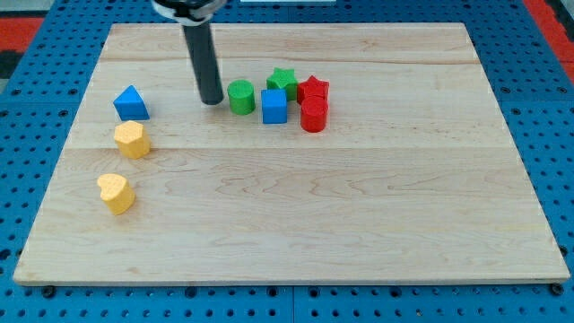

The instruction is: Move the blue triangle into the group of blocks

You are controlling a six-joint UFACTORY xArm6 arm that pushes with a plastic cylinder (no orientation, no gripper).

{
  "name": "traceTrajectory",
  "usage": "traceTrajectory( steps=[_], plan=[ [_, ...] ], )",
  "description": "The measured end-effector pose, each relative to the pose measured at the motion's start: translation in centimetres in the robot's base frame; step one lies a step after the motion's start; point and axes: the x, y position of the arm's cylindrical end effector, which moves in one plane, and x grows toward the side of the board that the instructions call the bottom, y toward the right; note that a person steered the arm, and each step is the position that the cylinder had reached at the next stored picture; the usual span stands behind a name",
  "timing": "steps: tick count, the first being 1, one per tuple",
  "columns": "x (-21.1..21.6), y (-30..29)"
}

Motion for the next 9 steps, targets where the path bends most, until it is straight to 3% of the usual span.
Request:
traceTrajectory(
  steps=[3, 4, 6, 7, 8, 9],
  plan=[
    [0.0, 2.1],
    [-0.5, 0.2],
    [-4.9, -6.4],
    [-5.3, -12.6],
    [-5.1, -18.8],
    [-2.3, -19.7]
  ],
)
